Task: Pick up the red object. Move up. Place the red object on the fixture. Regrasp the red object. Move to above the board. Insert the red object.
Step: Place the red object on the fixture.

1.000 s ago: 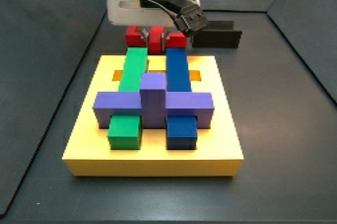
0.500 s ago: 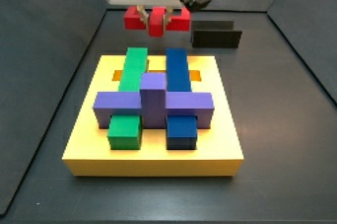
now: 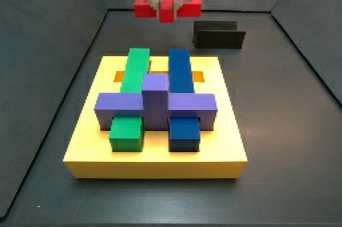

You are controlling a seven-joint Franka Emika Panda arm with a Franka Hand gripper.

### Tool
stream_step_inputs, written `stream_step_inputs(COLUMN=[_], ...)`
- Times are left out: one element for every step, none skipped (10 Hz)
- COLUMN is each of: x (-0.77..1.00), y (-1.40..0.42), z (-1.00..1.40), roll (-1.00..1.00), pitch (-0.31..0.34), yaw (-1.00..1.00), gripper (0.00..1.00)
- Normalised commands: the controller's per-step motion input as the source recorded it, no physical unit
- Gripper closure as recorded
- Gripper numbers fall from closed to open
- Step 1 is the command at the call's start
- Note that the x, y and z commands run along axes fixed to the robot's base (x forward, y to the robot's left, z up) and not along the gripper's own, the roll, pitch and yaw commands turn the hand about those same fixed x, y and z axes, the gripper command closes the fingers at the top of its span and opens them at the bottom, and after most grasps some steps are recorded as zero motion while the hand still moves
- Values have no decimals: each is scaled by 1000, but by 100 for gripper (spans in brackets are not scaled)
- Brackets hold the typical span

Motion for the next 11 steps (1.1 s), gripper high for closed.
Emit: stream_step_inputs(x=[751,783,843,829,806,794,806,846,817,794,794], y=[97,29,0,23,83,163,194,183,200,200,163], z=[351,283,217,209,180,106,40,0,0,-3,-23], roll=[-957,-934,-923,-957,-986,-963,-917,-891,-891,-880,-834], pitch=[26,71,0,0,-134,-311,-320,-206,-80,0,9], yaw=[-129,-180,-317,-329,-314,-266,-217,-209,-137,-94,-106], gripper=[100,100,100,100,100,100,100,100,100,100,100])
